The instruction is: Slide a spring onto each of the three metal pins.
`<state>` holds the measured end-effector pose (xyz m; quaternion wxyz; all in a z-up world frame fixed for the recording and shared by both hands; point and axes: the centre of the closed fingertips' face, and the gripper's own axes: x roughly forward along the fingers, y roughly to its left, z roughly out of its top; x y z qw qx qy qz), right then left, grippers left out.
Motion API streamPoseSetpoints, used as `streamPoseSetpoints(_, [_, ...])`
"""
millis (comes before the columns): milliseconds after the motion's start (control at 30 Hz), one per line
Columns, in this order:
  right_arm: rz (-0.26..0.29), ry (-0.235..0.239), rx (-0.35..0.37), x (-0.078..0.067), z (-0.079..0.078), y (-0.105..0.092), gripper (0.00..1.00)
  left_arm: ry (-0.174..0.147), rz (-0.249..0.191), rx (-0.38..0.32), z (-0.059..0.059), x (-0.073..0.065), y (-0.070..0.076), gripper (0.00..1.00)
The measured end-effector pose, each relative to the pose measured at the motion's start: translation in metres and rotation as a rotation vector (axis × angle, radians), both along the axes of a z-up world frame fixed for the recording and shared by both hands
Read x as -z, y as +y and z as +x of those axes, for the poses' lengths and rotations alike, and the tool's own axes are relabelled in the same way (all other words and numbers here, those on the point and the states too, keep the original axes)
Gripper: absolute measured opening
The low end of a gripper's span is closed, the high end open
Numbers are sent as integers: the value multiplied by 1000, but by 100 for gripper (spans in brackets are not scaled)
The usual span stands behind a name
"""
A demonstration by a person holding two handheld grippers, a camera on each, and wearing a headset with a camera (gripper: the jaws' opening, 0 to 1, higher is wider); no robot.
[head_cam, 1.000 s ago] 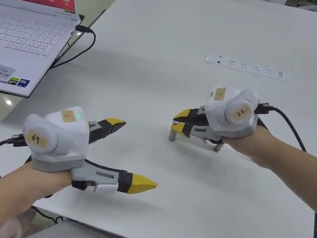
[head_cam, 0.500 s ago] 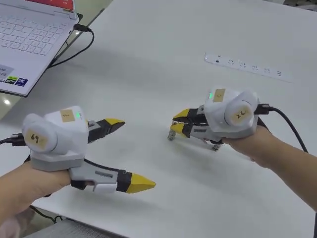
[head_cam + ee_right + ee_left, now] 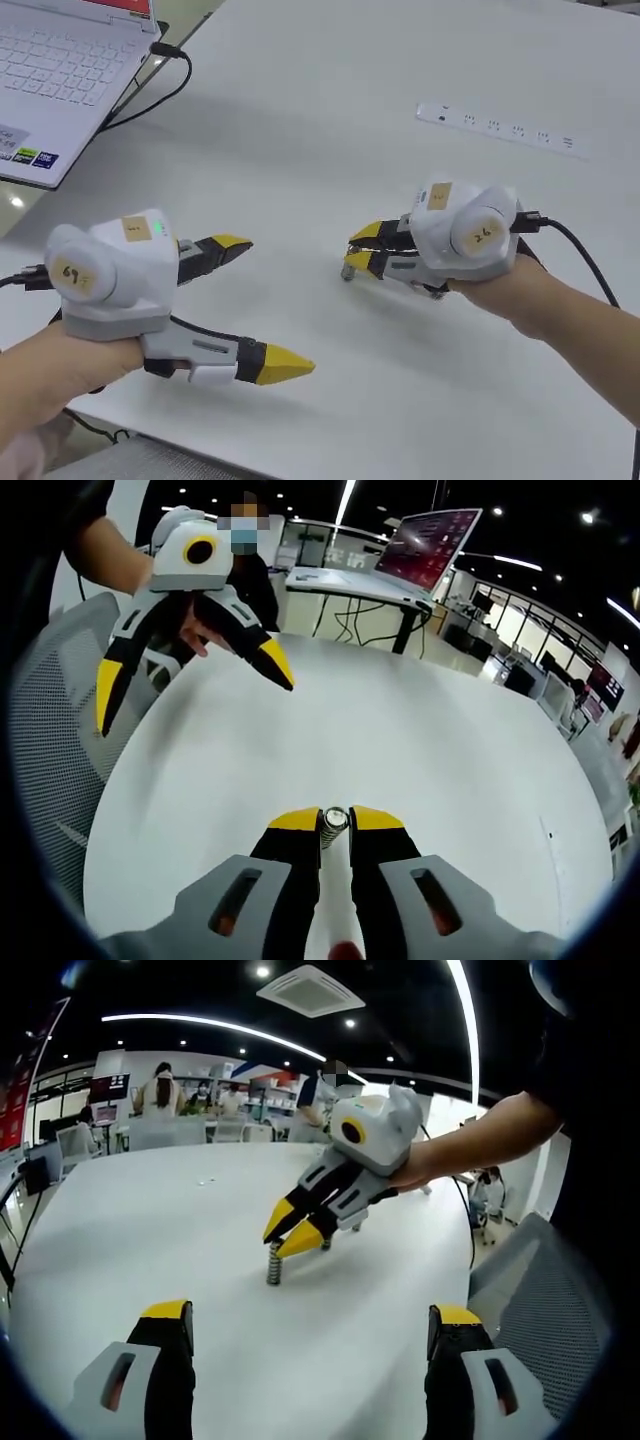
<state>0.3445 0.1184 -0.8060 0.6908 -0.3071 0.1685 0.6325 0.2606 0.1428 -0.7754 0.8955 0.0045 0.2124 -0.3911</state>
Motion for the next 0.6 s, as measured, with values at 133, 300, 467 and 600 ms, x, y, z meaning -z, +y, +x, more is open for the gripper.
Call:
streamPoseSetpoints(133, [-3,5,1,3,0,0,8,1,0,0,0,0,0,95])
streamPoseSetpoints(300, [8,10,6,4,3,1,8,2,-2,1,1,0,-1,95])
streamPoseSetpoints(467, [16,35,25,4,4,1,8,1,-4,4,2,0,-3,95])
streamPoseSetpoints(600, [26,60,42,3,3,1,9,-2,-6,7,2,-1,-5,95])
